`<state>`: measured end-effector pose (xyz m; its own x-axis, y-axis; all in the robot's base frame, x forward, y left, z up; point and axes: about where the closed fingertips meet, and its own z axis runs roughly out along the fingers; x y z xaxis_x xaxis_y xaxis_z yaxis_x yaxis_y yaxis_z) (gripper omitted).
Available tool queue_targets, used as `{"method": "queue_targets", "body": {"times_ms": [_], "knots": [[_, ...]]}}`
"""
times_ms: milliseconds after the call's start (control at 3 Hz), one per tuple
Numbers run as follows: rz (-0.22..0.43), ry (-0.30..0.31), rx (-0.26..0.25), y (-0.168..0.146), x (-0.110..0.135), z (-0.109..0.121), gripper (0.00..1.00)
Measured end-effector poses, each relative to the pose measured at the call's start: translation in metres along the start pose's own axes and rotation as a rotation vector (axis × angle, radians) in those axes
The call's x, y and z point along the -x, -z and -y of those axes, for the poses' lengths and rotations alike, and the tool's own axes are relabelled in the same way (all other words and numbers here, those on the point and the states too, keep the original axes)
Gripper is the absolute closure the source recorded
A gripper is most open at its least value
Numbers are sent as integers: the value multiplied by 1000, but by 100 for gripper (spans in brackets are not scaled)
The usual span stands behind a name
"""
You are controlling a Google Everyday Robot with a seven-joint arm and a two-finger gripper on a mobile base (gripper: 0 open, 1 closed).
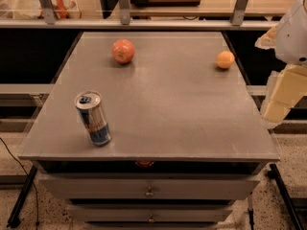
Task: Move apple near redbull can
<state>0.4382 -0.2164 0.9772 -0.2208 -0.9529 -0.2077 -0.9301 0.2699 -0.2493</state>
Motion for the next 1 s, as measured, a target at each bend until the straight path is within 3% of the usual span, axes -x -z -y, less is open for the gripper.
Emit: {"method": "queue_targets", "body": {"times_ms": [667, 1000], "knots": [[-13, -18, -14, 5, 3, -3, 0], [13, -39, -35, -12, 4, 19, 0]]}}
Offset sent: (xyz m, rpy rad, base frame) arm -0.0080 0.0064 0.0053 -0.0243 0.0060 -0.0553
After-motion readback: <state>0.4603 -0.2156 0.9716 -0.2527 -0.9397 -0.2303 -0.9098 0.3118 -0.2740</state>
